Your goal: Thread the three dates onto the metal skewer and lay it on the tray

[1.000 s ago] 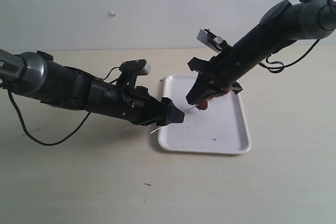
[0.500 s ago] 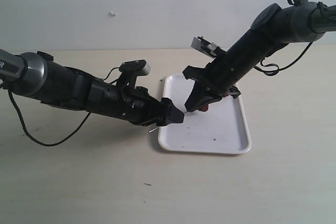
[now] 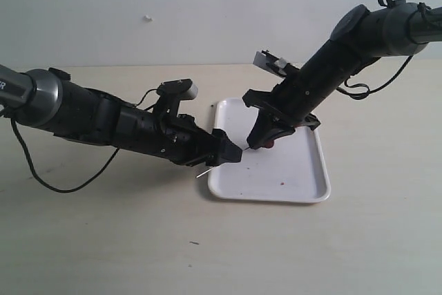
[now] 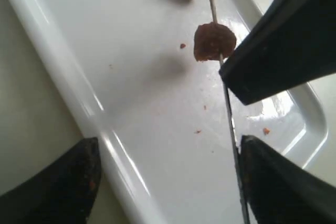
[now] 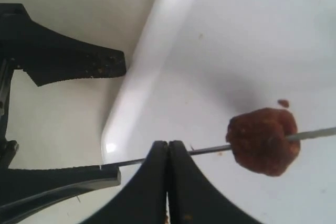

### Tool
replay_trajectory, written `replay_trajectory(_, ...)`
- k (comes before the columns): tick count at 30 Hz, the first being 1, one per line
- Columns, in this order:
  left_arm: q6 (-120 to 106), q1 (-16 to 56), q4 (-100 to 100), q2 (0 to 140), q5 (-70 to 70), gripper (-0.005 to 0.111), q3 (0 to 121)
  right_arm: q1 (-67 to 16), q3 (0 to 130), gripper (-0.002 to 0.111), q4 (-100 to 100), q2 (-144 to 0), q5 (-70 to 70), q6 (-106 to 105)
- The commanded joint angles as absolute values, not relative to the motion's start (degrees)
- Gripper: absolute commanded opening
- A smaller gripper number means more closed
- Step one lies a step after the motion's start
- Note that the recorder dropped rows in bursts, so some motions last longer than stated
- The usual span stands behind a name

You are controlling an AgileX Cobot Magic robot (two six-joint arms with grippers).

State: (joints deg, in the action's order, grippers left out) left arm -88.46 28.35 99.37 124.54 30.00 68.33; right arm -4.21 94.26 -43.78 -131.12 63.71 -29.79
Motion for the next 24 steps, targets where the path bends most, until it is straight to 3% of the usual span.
replay_trajectory(1, -88.2, 28.7, 99.9, 124.6, 30.8, 0.071, 68.6, -4.4, 94.0, 0.0, -43.7, -132.1, 63.3, -29.8)
replay_trajectory(13, -88.1, 27.2, 99.9, 124.3, 31.2, 0.069, 68.6, -4.2, 94.0, 0.0, -47.4, -128.2, 64.0, -30.3)
replay_trajectory(16, -87.6, 25.3, 99.9, 123.4, 32.4, 0.054, 68.6, -4.2, 94.0, 0.0, -46.1, -124.0, 63.5, -30.3)
replay_trajectory(22, -84.7, 21.6, 92.8, 119.8, 40.1, 0.0, 68.6, -4.2, 94.0, 0.0, -42.2, -117.1, 63.0, -30.3)
replay_trajectory(24, -83.3, 20.5, 89.7, 118.1, 41.2, 0.0, 68.6, -4.2, 94.0, 0.0, -41.1, -115.4, 63.2, -30.1)
